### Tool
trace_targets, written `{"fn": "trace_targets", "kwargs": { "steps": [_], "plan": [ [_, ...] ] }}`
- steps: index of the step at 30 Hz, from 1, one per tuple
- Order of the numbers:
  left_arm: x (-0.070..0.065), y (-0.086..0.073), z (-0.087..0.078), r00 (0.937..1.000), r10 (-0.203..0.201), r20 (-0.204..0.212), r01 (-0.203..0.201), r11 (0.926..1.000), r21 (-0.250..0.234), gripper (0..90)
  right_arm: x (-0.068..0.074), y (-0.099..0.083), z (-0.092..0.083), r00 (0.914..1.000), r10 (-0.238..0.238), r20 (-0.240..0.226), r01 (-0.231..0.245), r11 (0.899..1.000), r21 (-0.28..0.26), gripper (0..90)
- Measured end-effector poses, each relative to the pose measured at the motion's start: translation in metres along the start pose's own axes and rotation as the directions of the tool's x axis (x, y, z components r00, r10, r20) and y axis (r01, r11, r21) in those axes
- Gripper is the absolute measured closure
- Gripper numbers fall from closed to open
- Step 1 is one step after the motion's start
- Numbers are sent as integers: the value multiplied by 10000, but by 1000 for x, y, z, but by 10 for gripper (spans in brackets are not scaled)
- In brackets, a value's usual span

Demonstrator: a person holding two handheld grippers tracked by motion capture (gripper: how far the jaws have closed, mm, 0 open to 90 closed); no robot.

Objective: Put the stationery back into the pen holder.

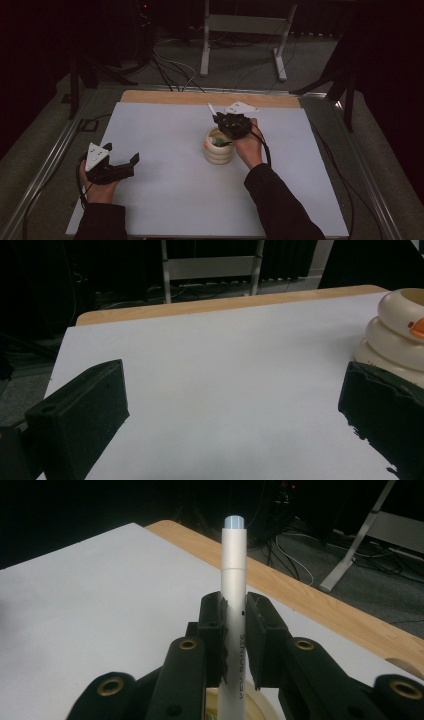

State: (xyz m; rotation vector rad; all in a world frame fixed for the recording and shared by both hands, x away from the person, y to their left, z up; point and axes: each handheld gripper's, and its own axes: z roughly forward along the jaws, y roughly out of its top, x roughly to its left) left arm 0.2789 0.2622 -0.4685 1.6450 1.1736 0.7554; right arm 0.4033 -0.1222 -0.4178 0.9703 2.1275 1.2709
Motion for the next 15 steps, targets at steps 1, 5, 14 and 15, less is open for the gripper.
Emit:
{"fn": "trace_targets", "kwargs": {
  "steps": [1, 5, 14, 15],
  "plan": [
    [0, 0, 0, 10000, 3, -3, -3, 10000, 1, 0, 0, 0, 0, 10000, -3, -3, 3, 10000, -6, 787],
    [0, 0, 0, 10000, 2, -18, -2, 10000, 16, 0, 2, -2, -1, 10000, -59, -14, 59, 10000, 20, 787],
    [0, 0, 1, 10000, 6, -13, -6, 10000, 25, 0, 5, -7, 0, 9998, -185, -94, 186, 9998, 113, 787],
    [0, 0, 1, 10000, 2, -2, -2, 10000, 23, 0, 5, -8, 0, 9998, -181, -103, 182, 9997, 132, 786]
  ]
}}
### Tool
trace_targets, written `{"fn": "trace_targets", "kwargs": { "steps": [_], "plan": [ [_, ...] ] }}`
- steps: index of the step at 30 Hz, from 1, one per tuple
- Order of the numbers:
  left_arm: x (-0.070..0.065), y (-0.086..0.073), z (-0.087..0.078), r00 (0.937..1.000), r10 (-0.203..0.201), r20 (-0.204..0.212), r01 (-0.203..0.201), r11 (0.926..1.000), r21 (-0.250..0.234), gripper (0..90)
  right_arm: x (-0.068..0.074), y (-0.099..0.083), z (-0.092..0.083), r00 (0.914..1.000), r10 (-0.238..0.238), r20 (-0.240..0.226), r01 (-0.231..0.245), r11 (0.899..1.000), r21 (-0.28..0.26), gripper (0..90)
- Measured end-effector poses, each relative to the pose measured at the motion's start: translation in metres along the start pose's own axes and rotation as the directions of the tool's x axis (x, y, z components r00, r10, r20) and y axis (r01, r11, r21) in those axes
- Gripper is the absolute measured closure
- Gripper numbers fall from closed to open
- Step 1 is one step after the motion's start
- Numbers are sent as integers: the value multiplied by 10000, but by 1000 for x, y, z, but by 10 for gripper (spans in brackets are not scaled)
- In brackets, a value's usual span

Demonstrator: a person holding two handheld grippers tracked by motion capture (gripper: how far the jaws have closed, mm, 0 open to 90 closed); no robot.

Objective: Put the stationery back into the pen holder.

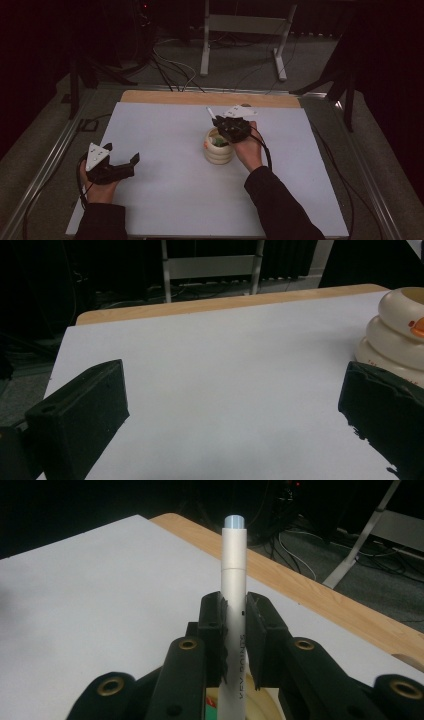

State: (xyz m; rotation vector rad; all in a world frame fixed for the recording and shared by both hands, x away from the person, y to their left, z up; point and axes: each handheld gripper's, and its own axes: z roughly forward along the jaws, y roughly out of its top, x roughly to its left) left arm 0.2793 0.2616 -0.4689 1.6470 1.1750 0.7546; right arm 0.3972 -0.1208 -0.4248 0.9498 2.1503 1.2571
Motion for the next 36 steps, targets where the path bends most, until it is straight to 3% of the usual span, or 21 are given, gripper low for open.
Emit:
{"fn": "trace_targets", "kwargs": {
  "steps": [23, 36],
  "plan": [
    [0, 0, 0, 10000, -4, 17, 4, 10000, 1, 0, -1, -12, 5, 10000, 60, -38, -59, 9998, 188, 783],
    [-1, 0, 1, 10000, 24, 13, -24, 10000, 43, 0, -6, -9, 2, 9996, 126, 269, -120, 9997, -220, 783]
  ]
}}
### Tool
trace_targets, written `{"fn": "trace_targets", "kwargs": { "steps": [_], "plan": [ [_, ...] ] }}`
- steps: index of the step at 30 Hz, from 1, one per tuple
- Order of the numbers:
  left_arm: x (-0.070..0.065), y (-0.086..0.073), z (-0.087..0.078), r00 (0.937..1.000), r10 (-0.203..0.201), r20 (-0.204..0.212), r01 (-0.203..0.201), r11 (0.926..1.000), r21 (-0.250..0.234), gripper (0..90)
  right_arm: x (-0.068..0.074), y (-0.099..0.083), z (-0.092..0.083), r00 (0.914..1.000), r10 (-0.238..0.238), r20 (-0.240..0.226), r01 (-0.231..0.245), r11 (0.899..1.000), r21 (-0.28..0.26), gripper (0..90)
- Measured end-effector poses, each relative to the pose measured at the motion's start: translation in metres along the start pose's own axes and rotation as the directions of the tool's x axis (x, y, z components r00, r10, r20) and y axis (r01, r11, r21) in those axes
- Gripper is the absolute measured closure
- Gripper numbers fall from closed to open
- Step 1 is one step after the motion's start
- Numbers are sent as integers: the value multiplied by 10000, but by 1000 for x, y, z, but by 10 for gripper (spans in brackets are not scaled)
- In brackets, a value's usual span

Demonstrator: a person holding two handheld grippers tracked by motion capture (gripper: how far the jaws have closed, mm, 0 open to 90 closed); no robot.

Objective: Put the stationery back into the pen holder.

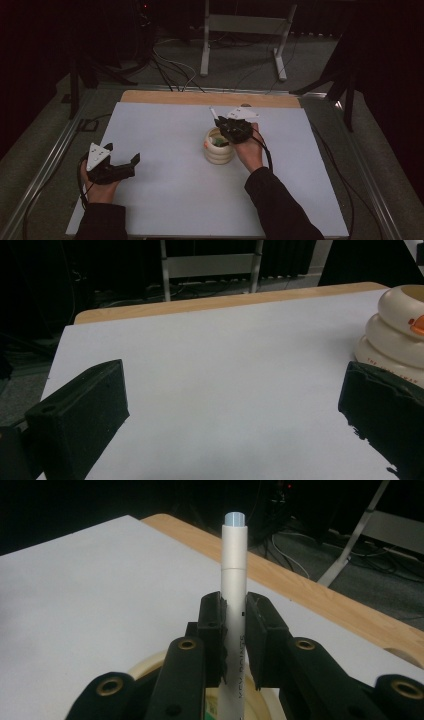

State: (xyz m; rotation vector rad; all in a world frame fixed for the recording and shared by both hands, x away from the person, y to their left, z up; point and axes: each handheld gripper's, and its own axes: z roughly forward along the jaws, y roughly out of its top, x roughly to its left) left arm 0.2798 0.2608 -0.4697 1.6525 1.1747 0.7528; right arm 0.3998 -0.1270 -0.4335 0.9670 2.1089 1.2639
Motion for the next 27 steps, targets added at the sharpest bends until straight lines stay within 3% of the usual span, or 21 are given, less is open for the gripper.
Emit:
{"fn": "trace_targets", "kwargs": {
  "steps": [17, 27],
  "plan": [
    [0, 0, 0, 10000, -8, -9, 8, 10000, -5, 0, 3, 1, 2, 10000, -3, 4, 3, 9993, -362, 780],
    [0, 0, -1, 10000, -18, -16, 18, 10000, -11, 0, 9, -5, 4, 9995, -146, -278, 144, 9999, -77, 780]
  ]
}}
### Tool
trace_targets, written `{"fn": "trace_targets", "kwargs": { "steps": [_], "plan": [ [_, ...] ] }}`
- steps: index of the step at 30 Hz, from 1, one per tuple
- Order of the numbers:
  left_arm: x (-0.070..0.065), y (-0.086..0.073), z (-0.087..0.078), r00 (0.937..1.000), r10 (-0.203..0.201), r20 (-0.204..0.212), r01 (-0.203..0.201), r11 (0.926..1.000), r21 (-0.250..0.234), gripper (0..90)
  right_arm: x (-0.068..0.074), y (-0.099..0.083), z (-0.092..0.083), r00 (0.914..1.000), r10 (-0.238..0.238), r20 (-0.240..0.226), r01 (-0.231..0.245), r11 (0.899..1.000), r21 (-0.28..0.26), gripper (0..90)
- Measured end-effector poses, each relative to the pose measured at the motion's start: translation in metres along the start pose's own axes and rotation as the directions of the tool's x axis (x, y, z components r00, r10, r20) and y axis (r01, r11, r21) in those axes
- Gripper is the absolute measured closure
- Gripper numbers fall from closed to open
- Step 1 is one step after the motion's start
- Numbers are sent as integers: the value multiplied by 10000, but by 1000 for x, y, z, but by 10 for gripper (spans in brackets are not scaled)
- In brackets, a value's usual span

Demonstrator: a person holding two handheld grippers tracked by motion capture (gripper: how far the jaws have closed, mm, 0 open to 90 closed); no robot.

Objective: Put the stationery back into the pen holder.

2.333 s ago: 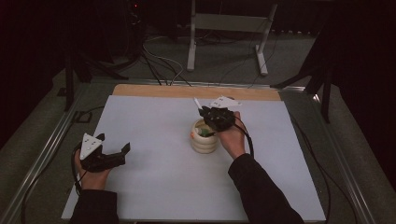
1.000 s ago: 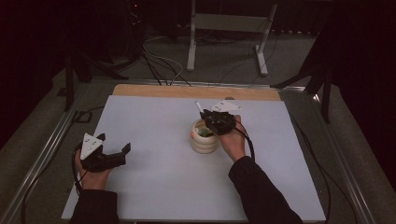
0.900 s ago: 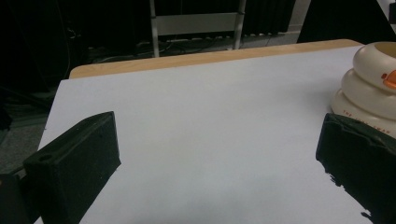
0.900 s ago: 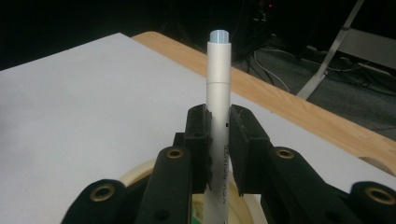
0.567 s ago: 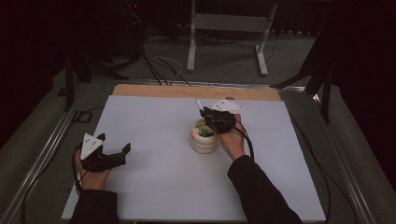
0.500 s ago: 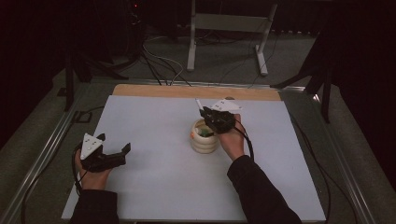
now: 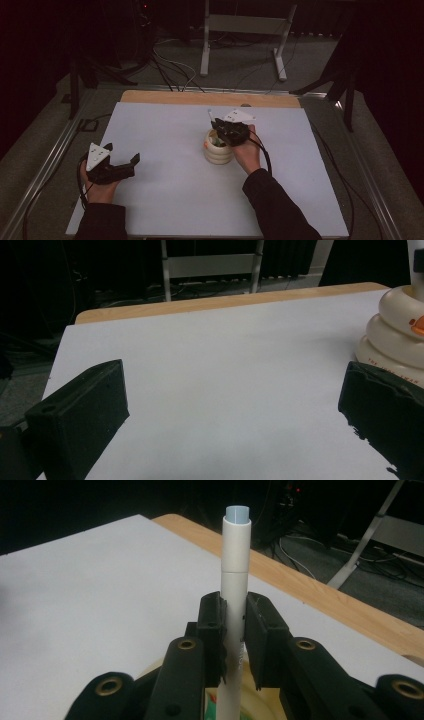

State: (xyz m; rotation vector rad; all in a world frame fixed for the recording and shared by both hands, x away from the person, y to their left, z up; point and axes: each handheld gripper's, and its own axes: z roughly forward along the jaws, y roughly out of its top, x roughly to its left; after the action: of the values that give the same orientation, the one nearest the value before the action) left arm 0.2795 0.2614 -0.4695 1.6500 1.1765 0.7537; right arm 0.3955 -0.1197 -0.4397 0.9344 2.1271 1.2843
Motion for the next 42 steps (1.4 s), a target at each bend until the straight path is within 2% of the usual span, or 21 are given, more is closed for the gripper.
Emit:
{"fn": "trace_targets", "kwargs": {
  "steps": [15, 25, 42],
  "plan": [
    [0, 0, 0, 10000, 17, -8, -17, 10000, 18, 0, -3, -6, -4, 9997, 104, -207, -90, 9978, 661, 781],
    [-1, 0, 1, 10000, 18, -6, -18, 10000, 20, 0, -5, -7, -3, 9990, 313, -316, -266, 9900, 1387, 781],
    [0, -1, 1, 10000, 10, -17, -10, 10000, 53, 0, -6, -10, 0, 9981, 372, -489, -262, 9776, 2090, 783]
  ]
}}
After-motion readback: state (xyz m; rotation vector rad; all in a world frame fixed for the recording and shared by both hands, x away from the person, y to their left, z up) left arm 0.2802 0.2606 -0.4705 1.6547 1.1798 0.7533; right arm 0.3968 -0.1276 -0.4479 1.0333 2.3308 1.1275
